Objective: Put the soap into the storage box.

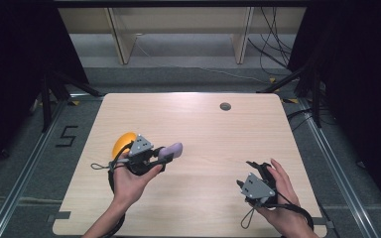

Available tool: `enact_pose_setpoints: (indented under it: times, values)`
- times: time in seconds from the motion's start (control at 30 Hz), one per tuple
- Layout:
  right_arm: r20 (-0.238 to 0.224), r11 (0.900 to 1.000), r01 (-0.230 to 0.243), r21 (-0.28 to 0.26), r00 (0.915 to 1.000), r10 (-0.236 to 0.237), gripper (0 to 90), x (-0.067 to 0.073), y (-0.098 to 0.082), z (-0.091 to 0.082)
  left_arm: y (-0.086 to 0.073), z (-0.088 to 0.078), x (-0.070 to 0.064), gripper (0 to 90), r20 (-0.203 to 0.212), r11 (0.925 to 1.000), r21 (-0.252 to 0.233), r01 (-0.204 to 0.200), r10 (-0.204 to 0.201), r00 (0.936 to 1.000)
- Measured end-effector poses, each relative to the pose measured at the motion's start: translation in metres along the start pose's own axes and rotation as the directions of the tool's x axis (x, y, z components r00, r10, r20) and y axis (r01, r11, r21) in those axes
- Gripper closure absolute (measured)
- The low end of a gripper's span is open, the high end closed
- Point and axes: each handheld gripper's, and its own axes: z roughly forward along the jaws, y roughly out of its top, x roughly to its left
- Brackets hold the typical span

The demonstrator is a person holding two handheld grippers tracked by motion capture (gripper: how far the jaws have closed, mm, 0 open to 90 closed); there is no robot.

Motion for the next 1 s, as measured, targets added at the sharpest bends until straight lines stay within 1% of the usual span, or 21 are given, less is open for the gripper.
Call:
enact_pose_setpoints:
  times: [0.03, 0.07, 0.1, 0.13, 0.2, 0.27, 0.3, 0.33, 0.37, 0.4, 0.43, 0.47, 0.5, 0.6, 0.63, 0.7, 0.77, 0.83, 0.87, 0.93, 1.0]
  values:
    - [0.004, 1.0, -0.017, 0.006, 0.9998, 0.017, 35.5, 0.001, 0.0, 0.0, 0.0, 0.0, 0.001, 58.9, 0.001, 1.0, -0.002, 0.001, -0.001, 1.0]
    - [0.001, 1.0, -0.002, 0.001, 1.0, 0.002, 35.6, 0.0, 0.0, 0.0, 0.001, -0.001, 0.002, 58.9, -0.004, 1.0, -0.003, 0.001, -0.001, 1.0]
    - [0.004, 1.0, -0.018, 0.005, 0.9998, 0.018, 35.6, 0.001, 0.0, 0.0, 0.001, -0.002, 0.003, 58.9, -0.009, 1.0, -0.005, 0.004, -0.004, 1.0]
    - [0.001, 1.0, -0.002, 0.0, 1.0, 0.002, 35.6, 0.0, 0.0, 0.0, 0.001, -0.002, 0.004, 58.9, -0.014, 1.0, -0.007, 0.0, 0.0, 0.9999]
    - [0.003, 1.0, -0.002, 0.002, 1.0, 0.002, 35.6, 0.0, 0.0, 0.0, 0.002, -0.003, 0.006, 58.9, -0.022, 0.9999, -0.011, 0.007, -0.008, 0.9997]
    - [-0.003, 1.0, -0.02, -0.003, 0.9998, 0.02, 35.6, 0.001, 0.0, 0.0, 0.002, -0.004, 0.008, 58.9, -0.028, 0.9999, -0.014, 0.003, -0.003, 0.9996]
    - [-0.002, 1.0, -0.019, -0.003, 0.9998, 0.019, 35.6, 0.001, 0.0, 0.0, 0.002, -0.005, 0.009, 58.9, -0.024, 0.9998, -0.02, 0.011, -0.011, 0.9997]
    - [-0.001, 1.0, -0.017, -0.004, 0.9999, 0.017, 35.6, 0.001, 0.0, 0.0, 0.002, -0.005, 0.009, 58.9, -0.035, 0.9996, -0.019, 0.019, -0.019, 0.9992]
    - [-0.001, 1.0, -0.017, -0.003, 0.9999, 0.017, 35.6, 0.001, 0.0, 0.0, 0.002, -0.006, 0.01, 58.9, -0.041, 0.9998, -0.019, 0.01, -0.011, 0.9991]
    - [-0.002, 1.0, -0.017, -0.002, 0.9999, 0.017, 35.6, 0.001, 0.0, 0.0, 0.002, -0.006, 0.011, 58.9, -0.047, 0.9996, -0.02, 0.021, -0.022, 0.9987]
    - [-0.002, 1.0, -0.016, -0.002, 0.9999, 0.016, 35.6, 0.001, 0.0, 0.0, 0.003, -0.006, 0.012, 58.9, -0.05, 0.9997, -0.023, 0.013, -0.014, 0.9986]
    - [-0.002, 1.0, -0.017, -0.003, 0.9999, 0.017, 35.7, 0.001, 0.0, 0.0, 0.003, -0.007, 0.012, 58.9, -0.053, 0.9996, -0.022, 0.02, -0.021, 0.9983]
    - [-0.002, 1.0, -0.017, -0.002, 0.9999, 0.017, 35.7, 0.001, 0.0, 0.0, 0.003, -0.007, 0.013, 58.9, -0.055, 0.9996, -0.023, 0.015, -0.016, 0.9984]
    - [-0.002, 1.0, -0.018, -0.001, 0.9998, 0.018, 35.7, 0.001, -0.001, 0.0, 0.003, -0.008, 0.015, 58.9, -0.071, 0.9992, -0.031, 0.026, -0.028, 0.9971]
    - [-0.002, 1.0, -0.019, -0.002, 0.9998, 0.019, 35.7, 0.001, -0.001, 0.0, 0.004, -0.009, 0.017, 58.9, -0.075, 0.9996, -0.028, 0.007, -0.009, 0.9972]
    - [0.0, 1.0, -0.017, -0.002, 0.9998, 0.017, 35.7, 0.0, -0.001, 0.0, 0.004, -0.01, 0.018, 59.0, -0.082, 0.9992, -0.036, 0.018, -0.021, 0.9964]
    - [0.009, 0.999, -0.033, 0.003, 0.9994, 0.033, 35.7, 0.001, -0.001, 0.0, 0.004, -0.011, 0.02, 58.9, -0.09, 0.9993, -0.035, 0.015, -0.018, 0.9958]
    - [0.01, 0.999, -0.034, 0.002, 0.9994, 0.034, 35.7, 0.001, -0.001, 0.0, 0.004, -0.011, 0.022, 58.9, -0.092, 0.9988, -0.043, 0.023, -0.027, 0.9953]
    - [0.01, 1.0, -0.031, 0.001, 0.9995, 0.031, 35.7, 0.001, -0.001, 0.0, 0.004, -0.013, 0.023, 58.9, -0.103, 0.9989, -0.042, 0.021, -0.026, 0.9944]
    - [0.009, 1.0, -0.015, -0.003, 0.9998, 0.015, 35.7, 0.0, -0.001, 0.0, 0.005, -0.014, 0.026, 58.9, -0.104, 0.9986, -0.049, 0.02, -0.025, 0.9943]
    - [0.009, 1.0, -0.022, -0.002, 0.9997, 0.022, 35.7, 0.0, -0.001, 0.0, 0.006, -0.015, 0.028, 58.9, -0.113, 0.9978, -0.06, 0.029, -0.035, 0.9929]
